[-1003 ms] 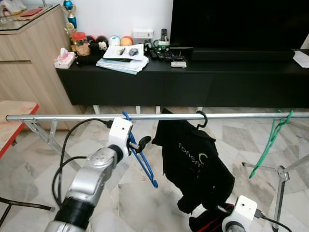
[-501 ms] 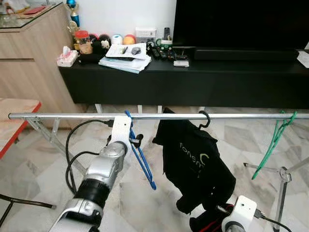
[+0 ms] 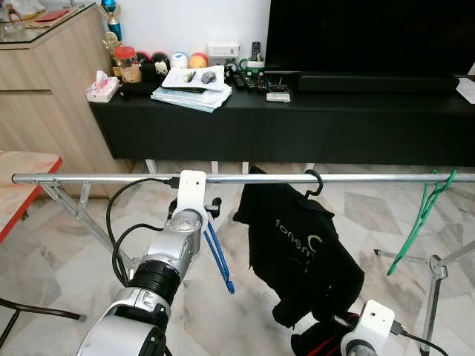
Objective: Hang hanger
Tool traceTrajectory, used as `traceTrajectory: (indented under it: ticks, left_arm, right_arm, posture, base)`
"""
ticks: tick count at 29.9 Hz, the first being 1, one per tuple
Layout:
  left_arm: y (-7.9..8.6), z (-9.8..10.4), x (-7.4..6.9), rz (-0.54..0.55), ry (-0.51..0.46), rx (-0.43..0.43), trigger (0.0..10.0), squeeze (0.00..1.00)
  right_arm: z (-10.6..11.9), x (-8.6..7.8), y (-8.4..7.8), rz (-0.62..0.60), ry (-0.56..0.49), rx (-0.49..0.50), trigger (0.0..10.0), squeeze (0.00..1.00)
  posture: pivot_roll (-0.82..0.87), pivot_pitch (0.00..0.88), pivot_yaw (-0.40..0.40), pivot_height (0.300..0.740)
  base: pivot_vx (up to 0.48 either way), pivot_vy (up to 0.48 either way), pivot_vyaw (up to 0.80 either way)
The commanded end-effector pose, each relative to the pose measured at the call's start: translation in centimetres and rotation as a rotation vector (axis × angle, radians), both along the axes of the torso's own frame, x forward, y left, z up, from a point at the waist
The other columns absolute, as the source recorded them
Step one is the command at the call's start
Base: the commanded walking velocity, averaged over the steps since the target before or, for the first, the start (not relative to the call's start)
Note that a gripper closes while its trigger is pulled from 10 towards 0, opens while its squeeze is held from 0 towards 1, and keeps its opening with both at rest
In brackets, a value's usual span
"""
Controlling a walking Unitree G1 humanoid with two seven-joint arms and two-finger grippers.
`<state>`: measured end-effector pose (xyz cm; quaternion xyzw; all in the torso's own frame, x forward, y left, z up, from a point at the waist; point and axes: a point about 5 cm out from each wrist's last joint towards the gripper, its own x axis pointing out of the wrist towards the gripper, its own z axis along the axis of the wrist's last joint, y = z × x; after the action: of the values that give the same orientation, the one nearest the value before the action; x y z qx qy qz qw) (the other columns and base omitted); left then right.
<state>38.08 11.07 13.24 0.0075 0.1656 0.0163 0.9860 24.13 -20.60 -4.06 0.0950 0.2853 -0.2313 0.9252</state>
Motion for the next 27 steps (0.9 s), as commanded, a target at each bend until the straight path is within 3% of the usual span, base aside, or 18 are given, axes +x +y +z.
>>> traceTrajectory:
  ticks: [1,3,4,5,6,11,13,24,25,26,27]
  left_arm:
    - [0.4,0.1,0.2,0.033,-0.008,0.027,10.0,0.00]
    - [0.5,0.0,0.2,0.039,-0.005,0.028,10.0,0.00]
    - [0.5,-0.1,0.2,0.041,-0.004,0.024,7.9,0.00]
    - [0.5,-0.1,0.2,0.042,-0.003,0.020,7.9,0.00]
    - [0.5,-0.2,0.2,0.041,-0.003,0.013,0.0,0.00]
    - [0.1,-0.5,0.2,0.022,0.003,-0.011,0.0,0.00]
    - [-0.4,-0.5,0.3,0.005,0.003,-0.018,10.0,0.00]
    - [-0.9,-0.7,0.2,-0.038,0.000,-0.010,10.0,0.00]
    - [-0.8,-0.7,0.2,-0.036,-0.001,-0.008,4.6,0.00]
    - [-0.8,-0.7,0.2,-0.036,-0.001,-0.008,4.6,0.00]
    - [-0.8,-0.8,0.2,-0.035,-0.001,-0.006,0.4,0.00]
  right_arm:
    - [-0.2,-0.2,0.1,0.001,0.016,0.009,10.0,0.00]
    - [-0.3,-0.2,0.1,0.002,0.017,0.010,10.0,0.00]
    - [-0.3,-0.2,0.2,0.003,0.017,0.010,10.0,0.00]
    - [-0.3,-0.2,0.2,0.003,0.018,0.011,10.0,0.00]
    - [-0.3,-0.2,0.2,0.004,0.018,0.011,10.0,0.00]
    - [-0.3,-0.3,0.2,0.005,0.021,0.012,10.0,0.00]
    - [-0.3,-0.3,0.3,0.006,0.024,0.012,10.0,0.00]
    - [-0.3,-0.3,0.4,0.007,0.024,0.012,10.0,0.00]
    - [-0.3,-0.3,0.4,0.008,0.023,0.012,10.0,0.00]
    - [-0.3,-0.3,0.4,0.008,0.023,0.012,10.0,0.00]
    - [-0.3,-0.2,0.4,0.008,0.022,0.011,10.0,0.00]
  posture:
    - [-0.06,0.061,0.043,0.740]
    - [-0.06,0.061,0.043,0.740]
    - [-0.06,0.061,0.043,0.740]
    - [-0.06,0.061,0.043,0.740]
    - [-0.06,0.059,0.043,0.740]
    - [-0.06,0.057,0.044,0.740]
    - [-0.06,0.057,0.044,0.740]
    - [-0.06,0.061,0.044,0.740]
    - [-0.06,0.061,0.044,0.740]
    - [-0.06,0.061,0.044,0.740]
    - [-0.06,0.061,0.044,0.740]
  base:
    - [0.000,0.000,0.00]
    - [0.000,0.000,0.00]
    - [0.000,0.000,0.00]
    - [0.000,0.000,0.00]
    - [0.000,0.000,0.00]
    - [0.000,0.000,0.00]
    - [0.000,0.000,0.00]
    - [0.000,0.000,0.00]
    - [0.000,0.000,0.00]
    - [0.000,0.000,0.00]
    - [0.000,0.000,0.00]
